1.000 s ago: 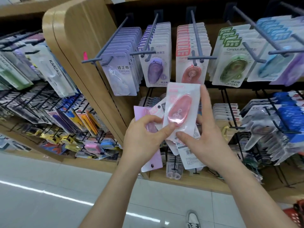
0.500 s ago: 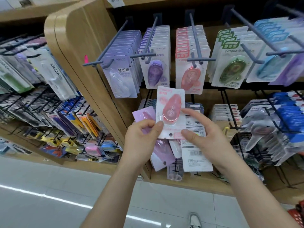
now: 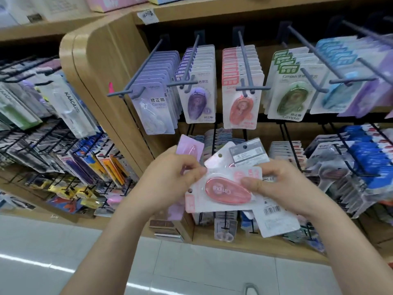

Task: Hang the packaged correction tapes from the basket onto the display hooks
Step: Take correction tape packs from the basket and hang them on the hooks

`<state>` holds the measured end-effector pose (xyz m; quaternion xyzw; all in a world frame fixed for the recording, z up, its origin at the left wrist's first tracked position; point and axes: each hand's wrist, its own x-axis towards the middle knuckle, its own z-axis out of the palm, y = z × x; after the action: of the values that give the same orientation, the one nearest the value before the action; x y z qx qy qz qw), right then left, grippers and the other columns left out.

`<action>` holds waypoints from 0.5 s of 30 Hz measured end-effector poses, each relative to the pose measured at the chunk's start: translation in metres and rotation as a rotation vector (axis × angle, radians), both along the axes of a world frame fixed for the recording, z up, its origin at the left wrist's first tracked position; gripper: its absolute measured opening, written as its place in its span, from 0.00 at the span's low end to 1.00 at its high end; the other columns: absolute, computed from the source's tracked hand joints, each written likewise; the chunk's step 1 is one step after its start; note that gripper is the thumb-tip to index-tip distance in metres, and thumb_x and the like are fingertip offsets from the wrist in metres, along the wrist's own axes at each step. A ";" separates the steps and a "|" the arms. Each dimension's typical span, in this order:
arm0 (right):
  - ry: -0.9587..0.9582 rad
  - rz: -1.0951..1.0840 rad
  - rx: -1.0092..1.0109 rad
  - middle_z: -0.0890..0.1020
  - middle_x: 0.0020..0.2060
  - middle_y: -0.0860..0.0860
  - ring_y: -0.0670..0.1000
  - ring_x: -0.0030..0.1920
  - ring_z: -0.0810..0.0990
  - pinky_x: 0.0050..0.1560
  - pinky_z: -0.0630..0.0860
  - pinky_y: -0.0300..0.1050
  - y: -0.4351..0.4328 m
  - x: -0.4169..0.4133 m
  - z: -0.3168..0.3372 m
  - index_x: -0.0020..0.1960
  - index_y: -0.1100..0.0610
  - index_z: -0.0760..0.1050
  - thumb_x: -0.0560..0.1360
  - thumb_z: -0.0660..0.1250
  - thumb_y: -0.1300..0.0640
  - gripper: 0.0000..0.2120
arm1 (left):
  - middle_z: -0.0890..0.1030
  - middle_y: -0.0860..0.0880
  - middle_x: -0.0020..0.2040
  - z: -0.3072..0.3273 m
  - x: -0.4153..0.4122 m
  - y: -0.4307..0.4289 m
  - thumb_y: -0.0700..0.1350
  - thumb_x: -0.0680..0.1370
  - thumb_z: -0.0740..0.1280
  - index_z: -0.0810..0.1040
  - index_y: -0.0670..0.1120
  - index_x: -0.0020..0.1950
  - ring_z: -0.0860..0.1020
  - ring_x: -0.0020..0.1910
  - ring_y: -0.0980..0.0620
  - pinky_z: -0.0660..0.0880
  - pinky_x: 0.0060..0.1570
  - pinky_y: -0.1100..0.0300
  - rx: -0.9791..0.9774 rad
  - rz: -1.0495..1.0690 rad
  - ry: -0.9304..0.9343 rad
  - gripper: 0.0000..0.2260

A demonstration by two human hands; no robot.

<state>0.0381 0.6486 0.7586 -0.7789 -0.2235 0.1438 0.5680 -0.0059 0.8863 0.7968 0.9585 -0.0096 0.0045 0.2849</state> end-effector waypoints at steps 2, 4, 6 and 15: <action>0.036 -0.154 0.143 0.86 0.44 0.36 0.36 0.46 0.83 0.44 0.75 0.28 -0.002 -0.001 -0.005 0.43 0.44 0.84 0.68 0.71 0.48 0.06 | 0.79 0.47 0.38 -0.003 0.001 -0.003 0.56 0.75 0.69 0.82 0.48 0.36 0.74 0.38 0.58 0.69 0.40 0.62 -0.339 0.083 -0.027 0.14; -0.004 -0.314 0.239 0.85 0.41 0.35 0.34 0.44 0.82 0.42 0.74 0.26 -0.002 -0.002 -0.009 0.43 0.43 0.83 0.69 0.69 0.49 0.05 | 0.82 0.49 0.36 -0.006 0.000 -0.009 0.53 0.75 0.71 0.84 0.50 0.36 0.77 0.38 0.58 0.71 0.41 0.63 -0.513 0.119 -0.027 0.11; -0.008 -0.350 0.318 0.86 0.41 0.37 0.36 0.44 0.83 0.42 0.75 0.28 -0.001 -0.006 -0.012 0.42 0.46 0.85 0.70 0.69 0.50 0.06 | 0.85 0.52 0.39 -0.006 0.000 -0.020 0.49 0.76 0.71 0.86 0.51 0.39 0.79 0.39 0.58 0.74 0.41 0.62 -0.660 0.173 -0.055 0.08; -0.068 -0.334 0.278 0.87 0.41 0.46 0.43 0.42 0.84 0.44 0.78 0.37 -0.003 -0.013 -0.017 0.41 0.48 0.86 0.72 0.69 0.50 0.07 | 0.86 0.52 0.39 0.022 0.027 -0.057 0.47 0.75 0.74 0.85 0.51 0.39 0.82 0.41 0.58 0.79 0.46 0.63 -0.816 0.254 -0.304 0.04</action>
<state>0.0252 0.6453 0.7417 -0.7236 -0.1280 -0.0111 0.6781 0.0209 0.8290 0.8186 0.7499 0.0691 0.1835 0.6319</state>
